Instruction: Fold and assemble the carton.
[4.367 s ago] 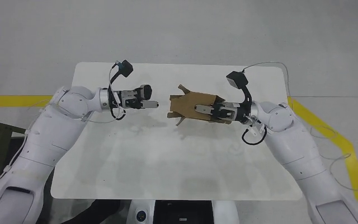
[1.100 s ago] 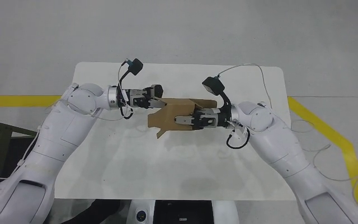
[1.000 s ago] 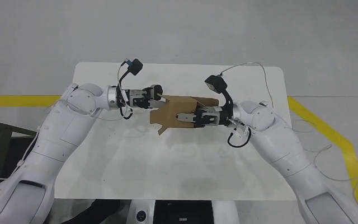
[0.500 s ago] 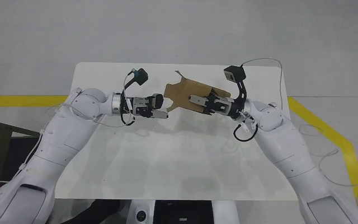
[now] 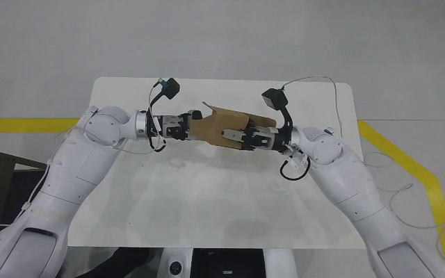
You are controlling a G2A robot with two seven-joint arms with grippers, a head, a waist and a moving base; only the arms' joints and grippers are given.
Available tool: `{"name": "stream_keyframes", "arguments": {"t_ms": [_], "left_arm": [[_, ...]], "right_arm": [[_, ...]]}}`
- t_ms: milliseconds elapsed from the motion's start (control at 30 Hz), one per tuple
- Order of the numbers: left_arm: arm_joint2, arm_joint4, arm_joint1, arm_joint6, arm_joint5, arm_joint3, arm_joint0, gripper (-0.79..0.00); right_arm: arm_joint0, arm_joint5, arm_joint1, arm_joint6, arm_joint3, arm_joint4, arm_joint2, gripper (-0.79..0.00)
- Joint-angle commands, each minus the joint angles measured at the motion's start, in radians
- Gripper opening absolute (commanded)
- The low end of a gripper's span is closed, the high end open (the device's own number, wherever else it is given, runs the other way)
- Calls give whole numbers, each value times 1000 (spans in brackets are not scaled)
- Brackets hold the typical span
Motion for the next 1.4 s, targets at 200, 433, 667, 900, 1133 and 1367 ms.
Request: {"name": "stream_keyframes", "arguments": {"t_ms": [200, 433, 667, 900, 1133, 1367], "left_arm": [[5, -3, -4, -10, 0, -2, -1, 0], [5, -2, -6, -14, -2, 0, -3, 0], [1, 0, -6, -18, -3, 0, -3, 0], [-25, 16, -2, 3, -7, 21, -4, 0], [-77, 16, 10, 26, -10, 34, 0, 0], [-99, 43, 15, 47, -1, 18, 9, 0]], "right_arm": [[5, -2, -6, 3, 8, -6, -3, -785], [4, -4, -9, 6, 10, -9, 0, -785], [2, -2, -11, 17, 7, -12, -1, -785], [0, -1, -9, 62, 28, 9, 6, -785], [2, 19, 3, 165, 50, 31, 25, -785], [14, 58, -3, 213, 27, 7, -26, -785]]}}
